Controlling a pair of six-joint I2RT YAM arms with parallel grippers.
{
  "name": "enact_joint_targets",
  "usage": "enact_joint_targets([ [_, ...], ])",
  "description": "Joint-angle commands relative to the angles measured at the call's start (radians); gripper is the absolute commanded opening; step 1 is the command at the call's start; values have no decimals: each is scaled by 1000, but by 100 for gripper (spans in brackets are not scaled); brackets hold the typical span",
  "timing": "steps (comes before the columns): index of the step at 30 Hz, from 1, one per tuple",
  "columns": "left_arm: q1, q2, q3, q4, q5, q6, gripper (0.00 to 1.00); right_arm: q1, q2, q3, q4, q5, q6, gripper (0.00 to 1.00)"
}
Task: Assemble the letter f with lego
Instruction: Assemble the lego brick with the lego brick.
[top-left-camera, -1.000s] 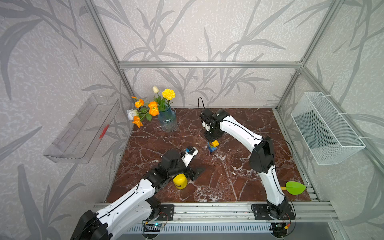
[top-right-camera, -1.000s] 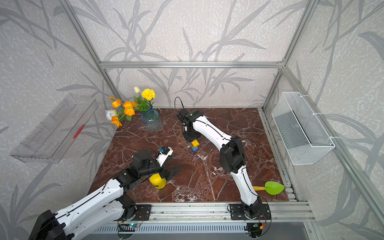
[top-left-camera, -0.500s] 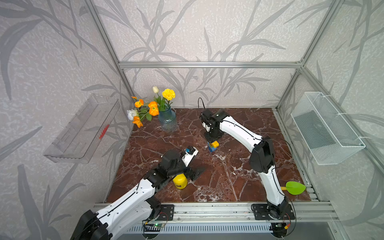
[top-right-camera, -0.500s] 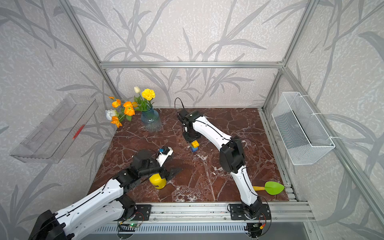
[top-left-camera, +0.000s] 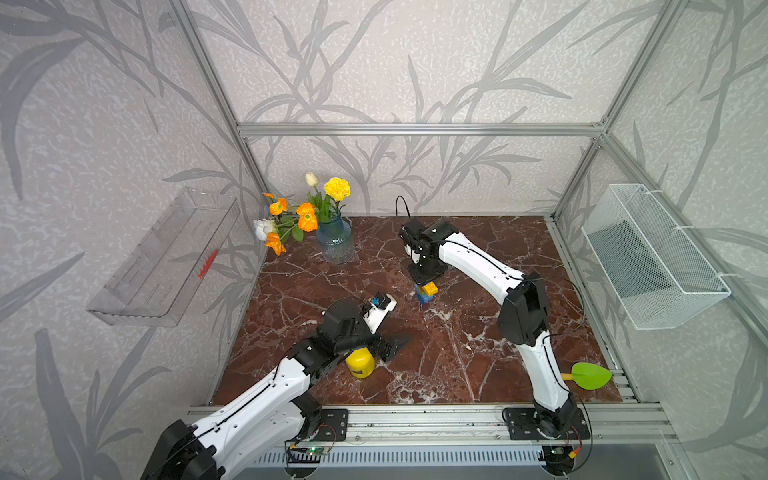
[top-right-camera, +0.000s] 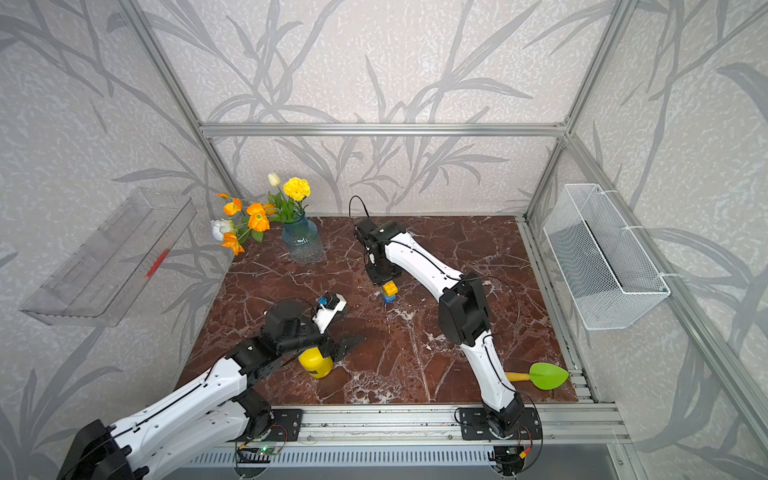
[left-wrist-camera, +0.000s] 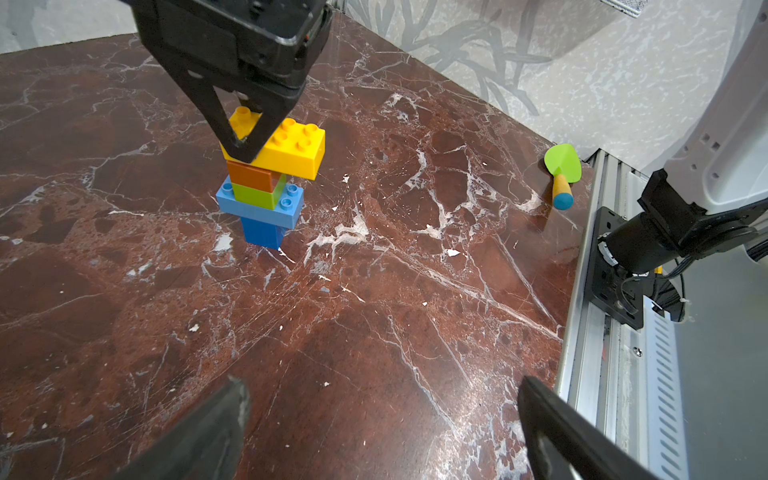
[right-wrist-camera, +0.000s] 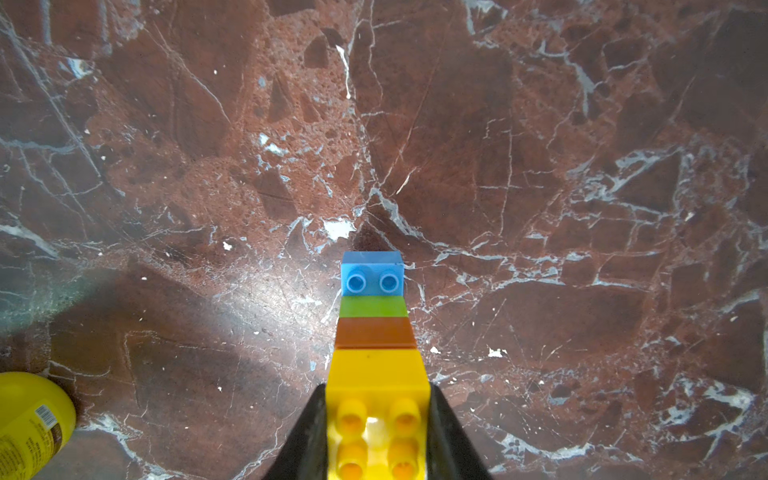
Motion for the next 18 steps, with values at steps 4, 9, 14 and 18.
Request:
enact_joint_targets([
  [4,3,-11,-9,18,12,7,99,2,76,-17,-60,-12,27,22],
  [9,3,-8,-9,19,12,7,99,2,104,-13,-89,-6,25,20],
  [14,4,-6,-8,21,12,7,99,3,125,-11,-91,-8,28,18],
  [18,4,-2,-8,21,13,7,99,2,150,-5,-107,-3,22,17],
])
